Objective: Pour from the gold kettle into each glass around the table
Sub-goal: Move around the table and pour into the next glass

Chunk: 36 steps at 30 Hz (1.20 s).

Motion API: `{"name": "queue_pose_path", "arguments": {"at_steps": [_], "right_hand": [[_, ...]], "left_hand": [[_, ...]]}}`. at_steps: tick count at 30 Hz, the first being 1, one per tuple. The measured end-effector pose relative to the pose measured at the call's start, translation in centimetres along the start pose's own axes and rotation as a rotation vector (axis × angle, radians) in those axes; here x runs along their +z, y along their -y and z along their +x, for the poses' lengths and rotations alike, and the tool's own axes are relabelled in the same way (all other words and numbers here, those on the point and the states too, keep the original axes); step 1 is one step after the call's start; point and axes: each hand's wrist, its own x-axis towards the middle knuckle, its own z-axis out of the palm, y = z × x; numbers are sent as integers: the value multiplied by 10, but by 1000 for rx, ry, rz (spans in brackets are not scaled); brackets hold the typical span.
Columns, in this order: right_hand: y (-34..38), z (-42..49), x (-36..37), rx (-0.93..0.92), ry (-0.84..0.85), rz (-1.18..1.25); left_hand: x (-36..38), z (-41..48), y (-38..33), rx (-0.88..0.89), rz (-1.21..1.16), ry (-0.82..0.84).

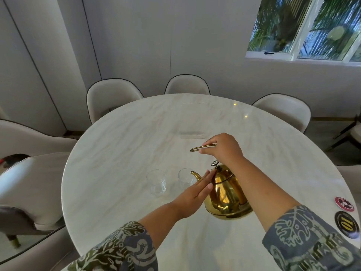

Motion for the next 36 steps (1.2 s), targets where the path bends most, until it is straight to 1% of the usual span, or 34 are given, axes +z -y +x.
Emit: {"name": "queue_pose_path", "arguments": {"at_steps": [10,36], "right_hand": [[12,10,-3,15,86,-95],[20,24,-4,-30,148,-182]], "left_hand": [[0,5,-3,-10,-64,-17],[4,20,-3,-5,-134,-26]]}}
